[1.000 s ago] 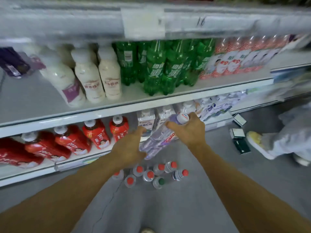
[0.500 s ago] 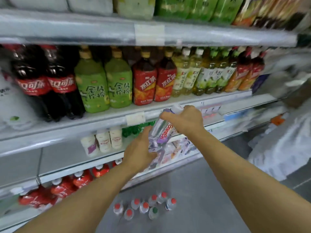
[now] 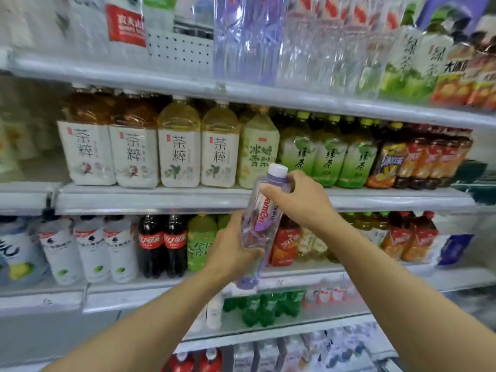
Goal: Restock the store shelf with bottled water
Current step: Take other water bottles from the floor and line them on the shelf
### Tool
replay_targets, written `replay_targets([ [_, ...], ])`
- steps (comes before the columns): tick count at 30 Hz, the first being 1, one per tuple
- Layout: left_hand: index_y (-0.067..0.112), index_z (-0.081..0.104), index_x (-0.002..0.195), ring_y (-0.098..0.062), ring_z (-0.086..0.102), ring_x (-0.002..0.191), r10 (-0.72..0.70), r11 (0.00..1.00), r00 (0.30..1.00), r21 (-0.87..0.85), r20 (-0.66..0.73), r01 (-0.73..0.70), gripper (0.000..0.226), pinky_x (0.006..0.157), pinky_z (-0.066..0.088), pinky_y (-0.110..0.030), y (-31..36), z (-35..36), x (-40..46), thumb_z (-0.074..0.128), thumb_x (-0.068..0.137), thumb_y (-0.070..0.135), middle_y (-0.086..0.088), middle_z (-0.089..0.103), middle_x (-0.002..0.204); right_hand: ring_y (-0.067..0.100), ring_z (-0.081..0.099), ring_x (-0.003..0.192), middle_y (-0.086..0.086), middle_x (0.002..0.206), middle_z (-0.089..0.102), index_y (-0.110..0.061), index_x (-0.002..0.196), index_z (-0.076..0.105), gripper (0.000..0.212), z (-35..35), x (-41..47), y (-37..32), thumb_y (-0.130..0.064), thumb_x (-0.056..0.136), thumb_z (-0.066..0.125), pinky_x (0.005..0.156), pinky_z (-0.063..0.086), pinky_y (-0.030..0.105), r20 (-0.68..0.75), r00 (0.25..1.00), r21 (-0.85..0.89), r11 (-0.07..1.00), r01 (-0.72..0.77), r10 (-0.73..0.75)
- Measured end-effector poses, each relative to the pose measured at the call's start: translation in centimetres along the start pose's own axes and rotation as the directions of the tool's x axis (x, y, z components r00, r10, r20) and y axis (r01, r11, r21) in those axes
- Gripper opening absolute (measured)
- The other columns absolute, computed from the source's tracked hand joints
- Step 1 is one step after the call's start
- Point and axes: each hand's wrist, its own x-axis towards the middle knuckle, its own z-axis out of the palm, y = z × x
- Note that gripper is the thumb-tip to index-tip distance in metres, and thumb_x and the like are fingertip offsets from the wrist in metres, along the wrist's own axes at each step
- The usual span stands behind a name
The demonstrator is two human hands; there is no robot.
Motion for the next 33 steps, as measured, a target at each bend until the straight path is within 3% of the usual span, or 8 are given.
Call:
replay_targets([
  [5,0.036,0.043,0.112,-0.012,0.065,0.097,0.017,0.999,0.994,-0.044,-0.104,-0.022,0.062,0.09,0.052,-0.042,4.9,-4.2,1.3,0.078,0.064,0.019,0.011,0.066,0.103,0.016,0.05,0.108,0.001,0.127,0.053,-0.013,0.135,0.044,0.069,-3.5,1.3,-2.7,-0.057,0.083,0.059,0.081,0.037,0.027,-0.022,0.991,0.025,0.991,0.134,-0.133],
  [10,0.026,0.035,0.117,0.002,0.053,0.075,0.06,0.998,0.981,-0.016,-0.183,-0.064,0.062,0.064,0.043,-0.014,8.6,-8.3,1.0,0.077,0.075,0.008,0.011,0.056,0.086,0.021,0.05,0.114,0.006,0.137,0.045,-0.014,0.137,0.039,0.062,-5.2,2.9,-4.7,-0.041,0.087,0.063,0.082,0.043,0.027,0.022,0.981,-0.114,0.975,0.193,-0.192],
  [14,0.02,0.035,0.122,-0.003,0.055,0.077,0.062,0.998,0.97,0.003,-0.235,-0.063,0.066,0.075,0.046,-0.023,10.8,-11.2,1.2,0.077,0.074,0.008,0.006,0.057,0.087,0.024,0.04,0.128,0.008,0.141,0.04,-0.012,0.141,0.035,0.068,-5.5,3.9,-6.8,-0.038,0.085,0.065,0.104,0.038,0.037,0.012,0.967,-0.14,0.957,0.253,-0.254],
  [18,0.019,0.037,0.12,-0.01,0.059,0.089,0.102,0.995,0.948,0.037,-0.301,-0.095,0.062,0.075,0.048,-0.025,13.4,-13.9,2.7,0.078,0.073,0.012,-0.001,0.06,0.102,0.022,0.043,0.123,0.007,0.137,0.044,-0.014,0.135,0.041,0.062,-5.5,5.2,-8.2,-0.038,0.084,0.065,0.099,0.039,0.033,-0.014,0.957,-0.127,0.949,0.287,-0.291],
  [23,0.023,0.035,0.116,-0.016,0.061,0.087,0.149,0.986,0.937,-0.025,-0.316,-0.165,0.059,0.075,0.053,-0.029,17.2,-17.2,6.2,0.076,0.076,0.011,-0.002,0.059,0.093,0.021,0.04,0.123,0.005,0.135,0.04,-0.017,0.138,0.036,0.063,-6.1,7.2,-10.0,-0.037,0.086,0.065,0.101,0.039,0.034,-0.035,0.952,-0.132,0.946,0.298,-0.305],
  [28,0.014,0.036,0.128,-0.023,0.058,0.101,0.189,0.969,0.928,-0.09,-0.32,-0.229,0.066,0.075,0.048,-0.027,20.8,-19.9,11.4,0.075,0.075,0.009,-0.011,0.056,0.113,0.022,0.038,0.123,0.006,0.131,0.04,-0.016,0.136,0.036,0.061,-5.9,9.7,-12.0,-0.039,0.086,0.063,0.101,0.036,0.034,-0.074,0.946,-0.193,0.935,0.297,-0.316],
  [30,0.012,0.037,0.126,-0.024,0.056,0.106,0.197,0.961,0.927,-0.122,-0.318,-0.246,0.064,0.086,0.048,-0.035,21.9,-20.6,13.5,0.075,0.075,0.008,-0.009,0.055,0.115,0.023,0.035,0.126,0.006,0.134,0.038,-0.016,0.138,0.034,0.064,-5.6,10.8,-12.7,-0.039,0.085,0.063,0.103,0.034,0.035,-0.078,0.947,-0.228,0.93,0.288,-0.313],
  [33,0.01,0.038,0.125,-0.018,0.051,0.099,0.24,0.95,0.909,-0.109,-0.341,-0.292,0.059,0.083,0.044,-0.031,23.2,-21.5,16.5,0.074,0.078,0.009,-0.001,0.05,0.107,0.022,0.034,0.127,0.005,0.137,0.036,-0.017,0.139,0.032,0.063,-5.4,12.1,-13.3,-0.037,0.087,0.062,0.103,0.034,0.033,-0.1,0.946,-0.235,0.931,0.278,-0.308],
])
